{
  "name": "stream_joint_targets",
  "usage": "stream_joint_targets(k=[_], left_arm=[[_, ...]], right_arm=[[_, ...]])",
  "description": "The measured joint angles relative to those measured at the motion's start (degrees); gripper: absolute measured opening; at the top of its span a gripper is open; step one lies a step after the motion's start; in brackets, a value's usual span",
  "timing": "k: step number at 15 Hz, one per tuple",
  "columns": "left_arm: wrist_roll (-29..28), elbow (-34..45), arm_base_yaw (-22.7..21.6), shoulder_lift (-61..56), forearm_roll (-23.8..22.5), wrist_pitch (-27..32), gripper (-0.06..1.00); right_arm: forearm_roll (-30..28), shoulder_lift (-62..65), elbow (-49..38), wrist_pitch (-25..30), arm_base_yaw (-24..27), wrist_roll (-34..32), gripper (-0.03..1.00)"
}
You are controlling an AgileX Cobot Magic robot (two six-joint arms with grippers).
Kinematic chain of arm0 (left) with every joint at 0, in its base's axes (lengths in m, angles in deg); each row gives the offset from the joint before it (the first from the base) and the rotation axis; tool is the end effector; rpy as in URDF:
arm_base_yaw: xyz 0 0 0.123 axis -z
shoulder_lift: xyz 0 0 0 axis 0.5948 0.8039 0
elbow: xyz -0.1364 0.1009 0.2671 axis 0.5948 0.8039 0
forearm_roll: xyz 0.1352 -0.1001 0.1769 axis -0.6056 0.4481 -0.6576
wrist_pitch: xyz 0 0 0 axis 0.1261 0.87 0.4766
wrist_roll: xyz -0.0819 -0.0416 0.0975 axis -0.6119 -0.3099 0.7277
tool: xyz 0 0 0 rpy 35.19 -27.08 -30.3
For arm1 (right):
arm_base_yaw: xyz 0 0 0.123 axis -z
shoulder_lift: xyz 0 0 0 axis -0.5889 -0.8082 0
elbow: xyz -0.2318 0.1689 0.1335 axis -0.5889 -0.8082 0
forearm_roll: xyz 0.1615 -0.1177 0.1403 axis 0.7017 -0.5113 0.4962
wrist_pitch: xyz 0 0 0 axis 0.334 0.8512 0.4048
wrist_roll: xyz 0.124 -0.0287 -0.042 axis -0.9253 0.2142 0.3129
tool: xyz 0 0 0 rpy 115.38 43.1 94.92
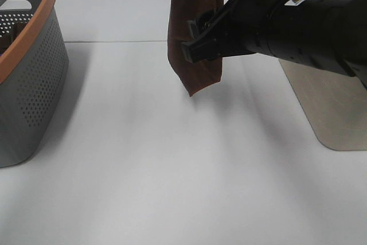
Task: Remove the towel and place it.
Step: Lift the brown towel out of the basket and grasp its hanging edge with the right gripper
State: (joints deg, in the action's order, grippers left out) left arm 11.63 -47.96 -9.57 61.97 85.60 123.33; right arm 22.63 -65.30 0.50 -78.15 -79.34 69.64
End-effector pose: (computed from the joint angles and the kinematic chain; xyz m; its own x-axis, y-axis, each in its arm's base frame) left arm 0.3897 -0.2784 0.5095 -0.5370 -0.1727 -0.8257 0.6793 0.4917 -0.5447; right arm 0.2732 0.1965 0.2785 -0.2041 -0.2669 -0.9419 -0.4321 0.8879 -0.1580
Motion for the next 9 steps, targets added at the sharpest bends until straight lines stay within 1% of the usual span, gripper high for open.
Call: stream_joint_targets(k=[4,6,7,9], left_arm=[[0.00,0.00,0.00,0.00,0.06,0.11,0.00],[0.00,0.00,0.00,0.00,0.06,0.11,0.00],[0.00,0.00,0.00,0.00,0.06,0.06,0.00],[0.00,0.00,0.00,0.00,0.06,-0.34,0.00]], right_arm=[[-1.43,-2.06,2.29,3.04,-0.06,-0.06,0.63],[-1.72,-2.06,2.58,3.04,-0.06,-0.06,0.61],[-2.01,-2.06,2.75,4.87,-0.06,-0.06,0.56],[-2.12,-2.06,2.75,5.84,-0.06,-0.06,0.51]])
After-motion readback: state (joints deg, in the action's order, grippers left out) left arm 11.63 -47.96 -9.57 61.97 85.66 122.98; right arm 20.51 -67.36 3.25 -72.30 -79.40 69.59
